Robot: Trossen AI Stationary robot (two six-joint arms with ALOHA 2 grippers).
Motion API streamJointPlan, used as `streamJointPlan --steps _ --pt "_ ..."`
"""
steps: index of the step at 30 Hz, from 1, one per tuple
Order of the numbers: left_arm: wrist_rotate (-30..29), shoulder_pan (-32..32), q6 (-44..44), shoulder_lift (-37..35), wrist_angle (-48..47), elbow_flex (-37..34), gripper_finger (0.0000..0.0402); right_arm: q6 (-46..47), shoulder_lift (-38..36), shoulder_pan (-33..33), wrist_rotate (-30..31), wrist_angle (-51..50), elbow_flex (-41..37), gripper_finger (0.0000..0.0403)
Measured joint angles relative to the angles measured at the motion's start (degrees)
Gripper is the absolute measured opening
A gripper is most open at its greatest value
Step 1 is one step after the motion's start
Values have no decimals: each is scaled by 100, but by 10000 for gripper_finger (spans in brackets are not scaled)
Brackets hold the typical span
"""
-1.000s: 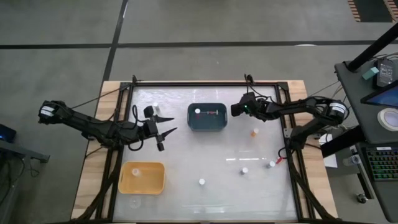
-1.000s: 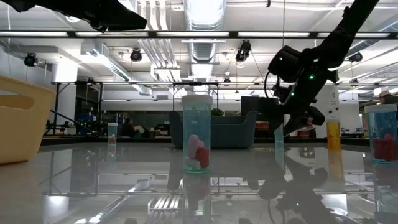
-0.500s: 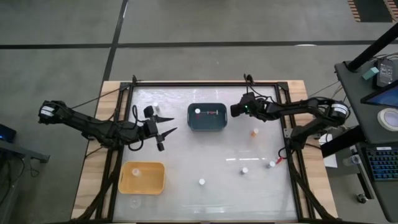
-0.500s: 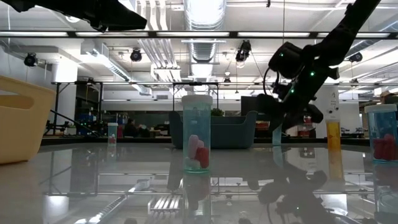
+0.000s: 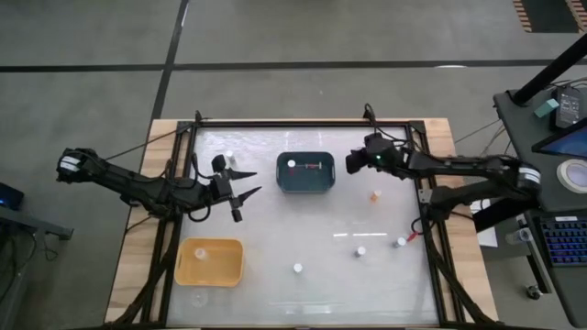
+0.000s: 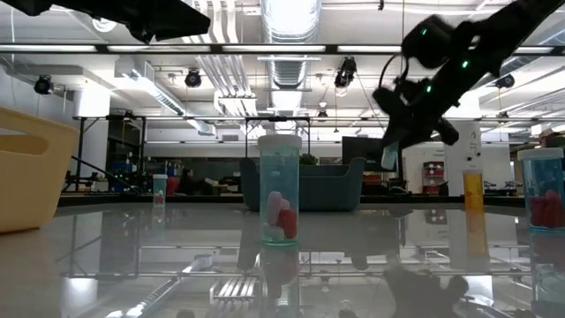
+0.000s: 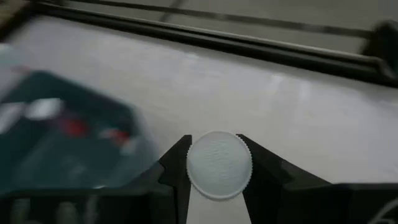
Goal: Pick and place medicine bottles into bin by pill shape (circle, oval)
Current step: Put the green tablet bottle into the yellow bin
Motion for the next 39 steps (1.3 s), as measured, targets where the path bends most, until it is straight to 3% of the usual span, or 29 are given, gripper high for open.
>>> streamJointPlan --steps 9,15,20,26,39 --pt "0 0 -56 290 464 0 173 -237 -809 1114 -284 148 0 104" --pt "19 0 -232 836 1101 30 173 -466 -633 1850 -287 855 0 104" --pt "83 2 -907 1391 1332 120 173 -805 -261 2286 -323 1764 2 105" --pt "118 2 -1756 2167 1333 398 173 -1012 140 2417 -644 2588 2 105" --pt "651 211 -1824 3633 1498 1472 173 -1039 844 2415 -1373 3525 2 105"
